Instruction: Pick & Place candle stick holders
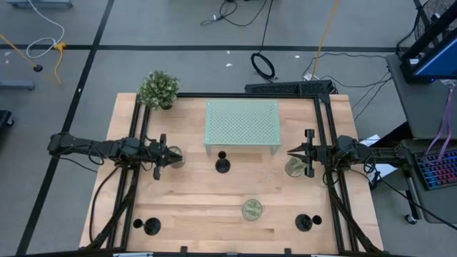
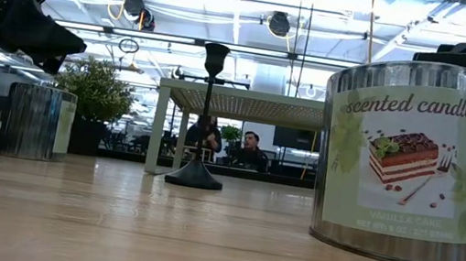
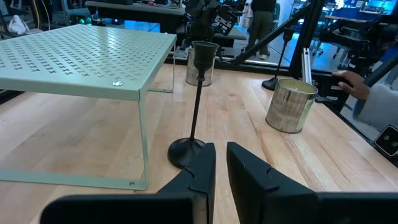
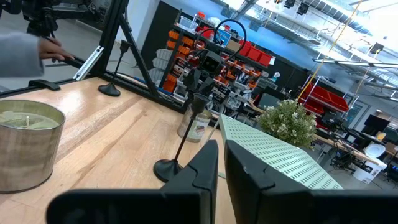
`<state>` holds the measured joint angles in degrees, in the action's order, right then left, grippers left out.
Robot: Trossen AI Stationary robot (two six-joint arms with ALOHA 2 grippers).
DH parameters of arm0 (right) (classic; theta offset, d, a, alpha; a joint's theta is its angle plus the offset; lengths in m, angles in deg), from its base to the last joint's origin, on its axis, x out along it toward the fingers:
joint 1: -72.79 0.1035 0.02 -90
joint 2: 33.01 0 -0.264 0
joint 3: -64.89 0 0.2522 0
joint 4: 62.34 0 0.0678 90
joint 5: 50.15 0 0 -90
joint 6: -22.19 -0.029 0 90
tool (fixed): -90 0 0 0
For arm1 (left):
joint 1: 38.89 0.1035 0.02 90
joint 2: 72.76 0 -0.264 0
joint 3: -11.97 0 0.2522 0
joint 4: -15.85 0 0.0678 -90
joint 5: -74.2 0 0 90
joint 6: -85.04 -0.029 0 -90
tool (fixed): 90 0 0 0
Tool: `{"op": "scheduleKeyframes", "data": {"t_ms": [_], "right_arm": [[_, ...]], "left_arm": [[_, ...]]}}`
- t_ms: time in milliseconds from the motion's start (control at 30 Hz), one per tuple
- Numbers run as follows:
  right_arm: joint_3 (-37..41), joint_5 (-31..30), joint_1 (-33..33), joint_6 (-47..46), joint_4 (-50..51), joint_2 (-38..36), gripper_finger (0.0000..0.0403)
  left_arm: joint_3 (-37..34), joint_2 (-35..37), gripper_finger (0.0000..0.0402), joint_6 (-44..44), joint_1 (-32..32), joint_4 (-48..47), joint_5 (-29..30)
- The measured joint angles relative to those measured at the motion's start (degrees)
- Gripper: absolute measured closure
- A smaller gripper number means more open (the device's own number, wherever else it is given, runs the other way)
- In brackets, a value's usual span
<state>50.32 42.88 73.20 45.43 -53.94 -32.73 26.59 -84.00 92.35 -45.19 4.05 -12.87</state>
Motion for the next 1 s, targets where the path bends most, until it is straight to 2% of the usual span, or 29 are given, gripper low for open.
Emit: {"op": "scheduleKeyframes", "data": {"t_ms": [933,1000], "right_arm": [[-0.01,0.0,0.02,0.01,0.01,-0.01,0.0383],[0.01,0.0,0.01,-0.02,0.01,-0.01,0.0383]], "left_arm": [[0.0,0.0,0.0357,0.02,0.0,0.0,0.0],[0.0,0.0,0.0357,2.15,-0.01,0.28,-0.01]]}}
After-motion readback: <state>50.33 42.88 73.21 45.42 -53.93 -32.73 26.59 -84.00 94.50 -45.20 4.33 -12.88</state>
